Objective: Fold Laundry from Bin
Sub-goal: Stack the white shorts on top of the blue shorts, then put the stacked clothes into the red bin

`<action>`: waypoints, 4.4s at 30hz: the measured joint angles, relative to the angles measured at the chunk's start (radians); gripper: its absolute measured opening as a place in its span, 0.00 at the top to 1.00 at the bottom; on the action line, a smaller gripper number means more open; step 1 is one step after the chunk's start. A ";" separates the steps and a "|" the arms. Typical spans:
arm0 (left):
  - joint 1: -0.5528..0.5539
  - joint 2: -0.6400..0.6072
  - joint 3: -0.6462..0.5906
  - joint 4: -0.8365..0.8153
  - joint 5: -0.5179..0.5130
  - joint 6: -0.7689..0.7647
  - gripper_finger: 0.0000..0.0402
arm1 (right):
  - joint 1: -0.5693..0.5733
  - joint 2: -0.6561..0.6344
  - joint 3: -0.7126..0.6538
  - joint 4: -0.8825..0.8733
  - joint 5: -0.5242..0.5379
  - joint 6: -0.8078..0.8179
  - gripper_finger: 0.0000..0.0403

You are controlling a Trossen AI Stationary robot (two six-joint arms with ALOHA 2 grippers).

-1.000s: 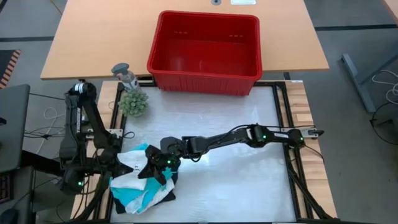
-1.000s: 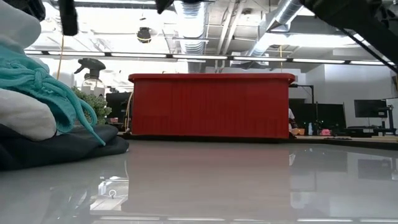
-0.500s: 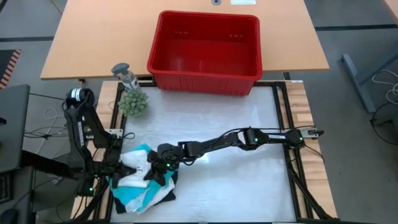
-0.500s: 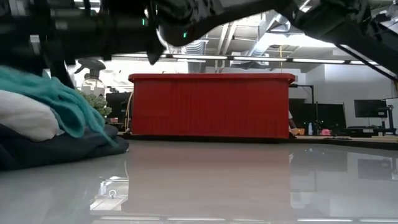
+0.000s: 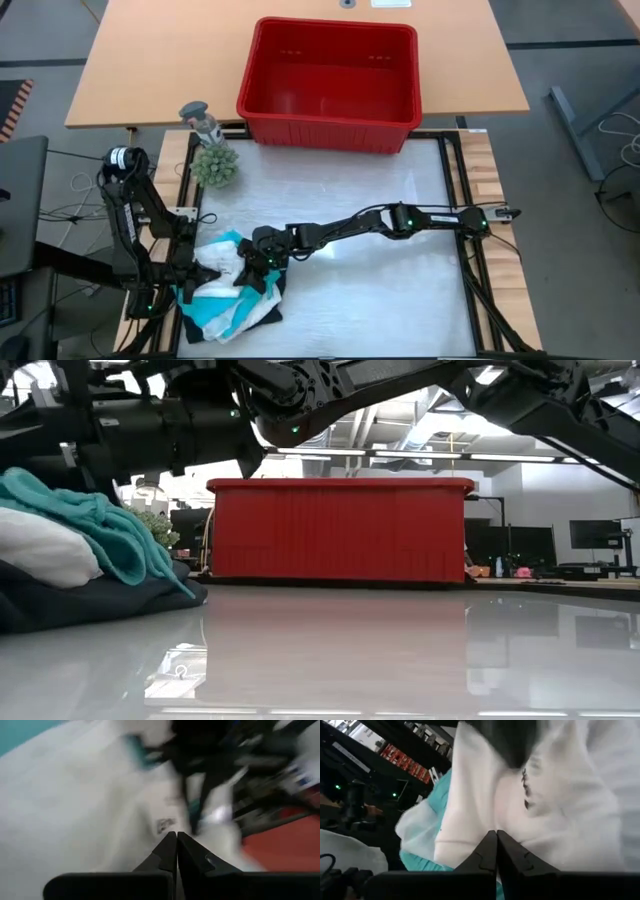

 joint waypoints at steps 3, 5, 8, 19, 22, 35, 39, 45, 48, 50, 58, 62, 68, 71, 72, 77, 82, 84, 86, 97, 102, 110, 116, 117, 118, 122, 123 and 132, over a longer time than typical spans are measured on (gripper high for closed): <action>0.014 -0.048 0.040 -0.018 -0.060 0.047 1.00 | -0.002 -0.026 0.004 -0.019 0.009 -0.017 0.91; 0.028 -0.083 0.062 -0.024 -0.043 0.117 1.00 | -0.010 -0.038 0.017 -0.014 0.017 -0.039 0.92; 0.050 -0.134 0.102 -0.029 -0.002 0.202 1.00 | -0.028 -0.055 0.035 -0.017 0.018 -0.041 0.93; 0.141 -0.129 0.261 -0.072 0.466 0.536 1.00 | -0.005 -0.127 0.037 -0.189 0.064 -0.196 0.95; 0.171 -0.028 0.298 -0.169 0.627 0.502 1.00 | 0.022 -0.119 0.032 -0.243 0.148 -0.218 0.95; 0.210 0.236 0.357 -0.221 0.805 0.511 1.00 | 0.034 -0.364 0.034 -0.583 0.327 -0.252 0.95; 0.282 0.266 0.353 -0.192 0.811 0.641 1.00 | 0.049 -0.530 0.038 -0.739 0.478 -0.306 0.95; 0.419 0.255 0.255 0.033 0.781 0.915 1.00 | 0.098 -0.712 0.036 -0.870 0.771 -0.316 0.95; 0.477 0.202 0.203 0.082 0.791 1.016 1.00 | 0.139 -0.780 0.036 -0.913 0.916 -0.316 0.95; 0.538 0.169 0.181 0.099 0.826 1.083 1.00 | 0.168 -0.807 0.037 -0.936 0.995 -0.315 0.95; 0.894 0.140 0.097 0.404 0.887 1.481 1.00 | 0.220 -0.832 0.036 -1.024 1.117 -0.284 0.95; 1.063 0.196 0.093 0.560 0.989 1.634 1.00 | 0.227 -0.823 0.034 -1.104 1.117 -0.204 0.95; 1.244 0.301 0.145 0.675 1.084 1.791 1.00 | 0.227 -0.823 0.018 -1.133 1.121 -0.131 0.91; 1.300 0.345 0.207 0.666 1.094 1.847 1.00 | 0.227 -0.823 0.018 -1.141 1.121 -0.130 0.91; 1.314 0.354 0.227 0.659 1.094 1.857 1.00 | 0.227 -0.824 0.018 -1.141 1.121 -0.130 0.91; 1.370 0.360 0.319 0.616 1.153 1.859 1.00 | 0.230 -0.824 0.018 -1.141 1.127 -0.128 0.92; 1.404 0.312 0.412 0.586 1.241 1.876 0.98 | 0.238 -0.824 0.018 -1.222 1.147 -0.053 0.87; 1.411 0.291 0.439 0.558 1.252 1.884 0.94 | 0.238 -0.824 0.018 -1.304 1.143 0.009 0.83; 1.414 0.266 0.471 0.540 1.256 1.884 0.90 | 0.238 -0.824 0.018 -1.412 1.140 0.069 0.77; 1.428 -0.040 0.626 0.132 1.224 1.813 0.76 | 0.261 -0.839 -0.083 -1.615 1.001 0.436 0.57; 1.428 -0.225 0.625 -0.122 1.151 1.575 0.76 | 0.285 -0.853 -0.255 -1.613 0.953 0.618 0.51; 1.429 -0.458 0.624 -0.208 1.062 1.365 0.73 | 0.300 -1.092 -0.652 -1.613 0.848 0.927 0.43; 1.429 -0.535 0.553 -0.214 0.980 1.348 0.59 | 0.382 -1.400 -0.995 -1.429 0.849 1.209 0.40; 1.429 -0.539 0.526 -0.210 0.983 1.331 0.55 | 0.394 -1.434 -1.056 -1.339 0.846 1.234 0.39; 1.429 -0.544 0.496 -0.201 0.988 1.317 0.52 | 0.405 -1.463 -1.117 -1.245 0.851 1.262 0.39; 1.429 -0.552 0.356 -0.091 1.015 1.247 0.40 | 0.418 -1.500 -1.332 -0.902 0.907 1.329 0.37; 1.429 -0.552 0.318 -0.042 1.030 1.233 0.37 | 0.412 -1.495 -1.370 -0.846 0.913 1.334 0.37; 1.429 -0.544 -0.032 0.365 1.061 1.068 0.27 | 0.396 -1.398 -1.560 -0.630 0.910 1.422 0.36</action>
